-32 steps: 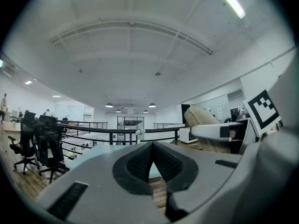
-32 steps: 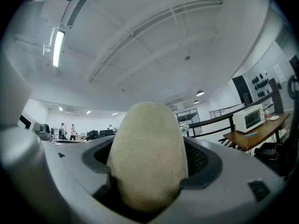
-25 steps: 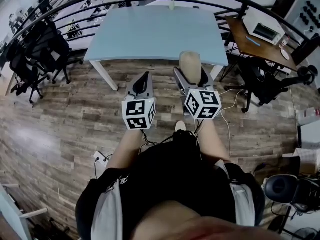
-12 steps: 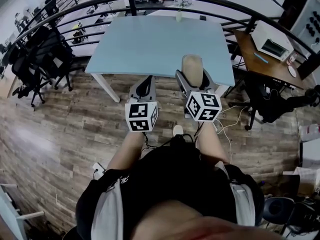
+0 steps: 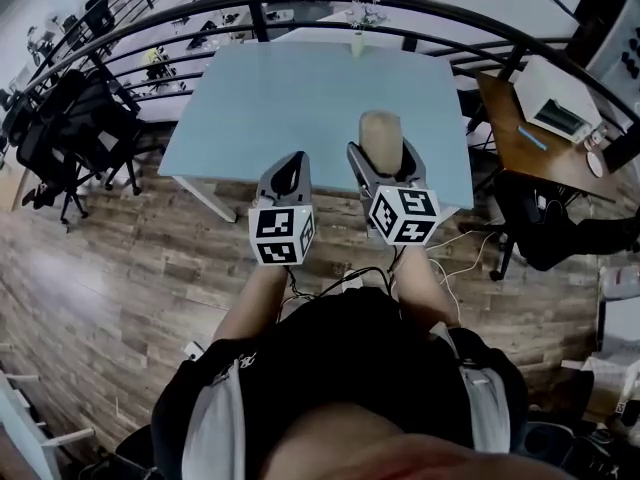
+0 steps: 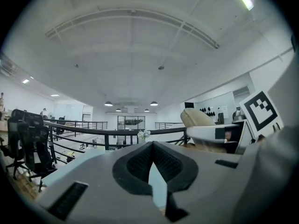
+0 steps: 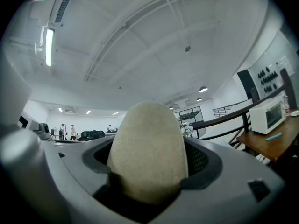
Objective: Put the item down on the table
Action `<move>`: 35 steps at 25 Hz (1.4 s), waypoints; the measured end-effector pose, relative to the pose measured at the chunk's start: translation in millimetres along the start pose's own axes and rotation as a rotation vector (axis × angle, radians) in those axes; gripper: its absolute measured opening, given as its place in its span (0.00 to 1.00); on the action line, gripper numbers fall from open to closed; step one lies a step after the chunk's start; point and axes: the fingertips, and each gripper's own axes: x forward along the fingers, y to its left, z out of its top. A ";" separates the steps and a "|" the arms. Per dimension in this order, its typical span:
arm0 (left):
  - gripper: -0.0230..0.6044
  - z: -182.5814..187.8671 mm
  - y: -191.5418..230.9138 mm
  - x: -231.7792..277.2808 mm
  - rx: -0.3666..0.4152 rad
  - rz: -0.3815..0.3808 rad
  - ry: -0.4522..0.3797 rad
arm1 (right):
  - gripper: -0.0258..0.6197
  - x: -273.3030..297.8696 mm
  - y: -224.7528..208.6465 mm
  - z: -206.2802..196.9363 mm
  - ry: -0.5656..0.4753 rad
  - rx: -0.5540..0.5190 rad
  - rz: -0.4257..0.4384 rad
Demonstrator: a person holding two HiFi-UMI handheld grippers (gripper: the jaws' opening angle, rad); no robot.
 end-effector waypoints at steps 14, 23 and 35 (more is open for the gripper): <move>0.05 15.3 16.8 144.5 -0.021 0.037 -0.005 | 0.66 123.3 -85.9 2.3 0.057 -0.025 0.046; 0.05 1.7 52.4 165.0 -0.047 0.051 0.027 | 0.67 173.4 -96.6 -33.0 0.140 -0.005 0.014; 0.05 -9.4 96.6 160.9 -0.038 0.058 0.064 | 0.67 233.9 -100.1 -135.9 0.350 0.003 -0.055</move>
